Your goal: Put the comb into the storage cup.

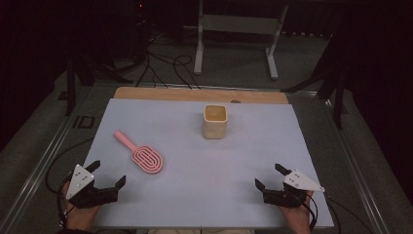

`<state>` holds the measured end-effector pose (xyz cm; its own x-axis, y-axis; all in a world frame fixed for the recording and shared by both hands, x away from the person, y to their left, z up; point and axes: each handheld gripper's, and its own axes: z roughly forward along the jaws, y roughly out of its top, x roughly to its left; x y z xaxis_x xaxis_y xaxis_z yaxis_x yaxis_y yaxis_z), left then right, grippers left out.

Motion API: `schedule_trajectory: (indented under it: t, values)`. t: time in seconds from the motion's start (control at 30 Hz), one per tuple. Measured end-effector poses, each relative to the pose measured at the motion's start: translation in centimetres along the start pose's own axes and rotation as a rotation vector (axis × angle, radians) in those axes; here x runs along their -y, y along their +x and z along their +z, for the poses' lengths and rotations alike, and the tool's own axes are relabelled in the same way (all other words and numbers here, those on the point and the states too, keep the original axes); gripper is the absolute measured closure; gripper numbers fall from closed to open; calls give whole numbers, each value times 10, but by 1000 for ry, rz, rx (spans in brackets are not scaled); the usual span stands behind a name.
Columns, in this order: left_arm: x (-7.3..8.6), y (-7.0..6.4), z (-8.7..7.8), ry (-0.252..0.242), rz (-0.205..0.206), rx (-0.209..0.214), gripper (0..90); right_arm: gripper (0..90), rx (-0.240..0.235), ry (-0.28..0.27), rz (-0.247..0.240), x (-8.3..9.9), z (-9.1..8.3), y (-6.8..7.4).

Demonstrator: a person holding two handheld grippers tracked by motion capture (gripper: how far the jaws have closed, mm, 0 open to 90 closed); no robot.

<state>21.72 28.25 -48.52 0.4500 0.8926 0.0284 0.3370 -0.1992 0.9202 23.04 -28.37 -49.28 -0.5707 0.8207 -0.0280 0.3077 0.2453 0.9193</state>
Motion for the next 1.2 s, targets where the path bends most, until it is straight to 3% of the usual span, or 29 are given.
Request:
schedule_trajectory:
  t: [0.37,0.7,1.2]
  values:
    - [0,-1,0,3,1,-4,0,86,-14,8,0,2,3,3]
    - [-15,4,2,-15,8,-5,0,87,1,9,14,5,3,2]
    - [-37,22,31,68,26,-3,33,87,1,5,29,6,4,3]
